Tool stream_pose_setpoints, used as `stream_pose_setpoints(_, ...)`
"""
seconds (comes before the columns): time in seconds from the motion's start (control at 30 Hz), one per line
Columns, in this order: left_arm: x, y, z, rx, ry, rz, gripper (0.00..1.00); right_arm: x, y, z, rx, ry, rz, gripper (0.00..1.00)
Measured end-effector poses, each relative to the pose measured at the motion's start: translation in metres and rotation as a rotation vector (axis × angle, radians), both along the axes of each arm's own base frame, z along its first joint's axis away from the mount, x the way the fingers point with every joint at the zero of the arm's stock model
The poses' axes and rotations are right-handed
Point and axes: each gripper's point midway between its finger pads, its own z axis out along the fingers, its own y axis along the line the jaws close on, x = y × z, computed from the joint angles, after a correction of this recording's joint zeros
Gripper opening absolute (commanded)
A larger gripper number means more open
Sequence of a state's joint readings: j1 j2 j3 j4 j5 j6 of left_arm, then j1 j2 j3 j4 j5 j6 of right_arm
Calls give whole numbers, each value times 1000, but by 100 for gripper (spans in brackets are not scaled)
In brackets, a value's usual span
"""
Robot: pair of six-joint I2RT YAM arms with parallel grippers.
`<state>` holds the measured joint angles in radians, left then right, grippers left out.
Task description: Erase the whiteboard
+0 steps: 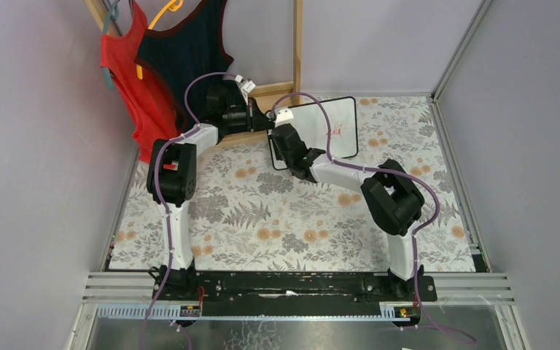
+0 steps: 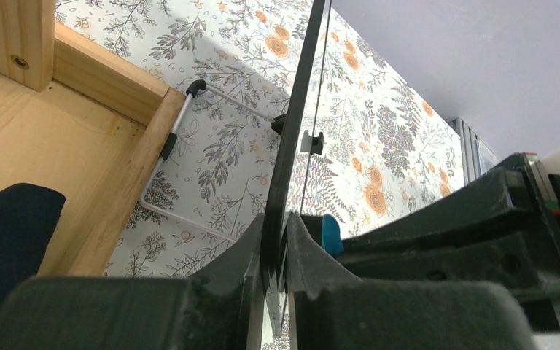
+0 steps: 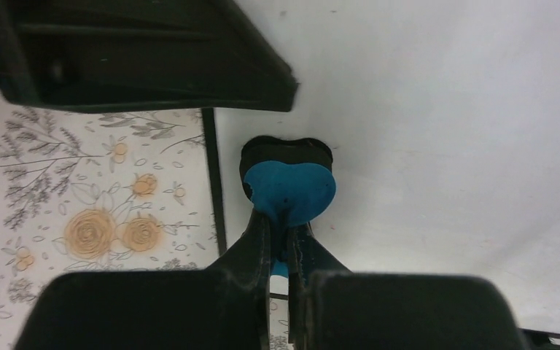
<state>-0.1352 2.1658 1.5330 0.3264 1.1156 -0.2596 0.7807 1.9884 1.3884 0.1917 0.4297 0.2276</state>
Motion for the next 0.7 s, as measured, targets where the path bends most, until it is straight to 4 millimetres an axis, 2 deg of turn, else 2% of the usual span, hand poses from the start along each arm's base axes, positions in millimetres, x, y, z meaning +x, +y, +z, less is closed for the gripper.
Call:
stream_pose_setpoints(0.3,-1,0,0,0,0,-1,0,-7,18,-3,34,24,80,0)
stream_pose_setpoints(0.47,-1,0,0,0,0,-1,0,-6,16,-3,24,17,63,0)
stream_pose_setpoints(0.7,-1,-1,0,0,0,-1,0,-7,2,-11,-17,-2,13,0)
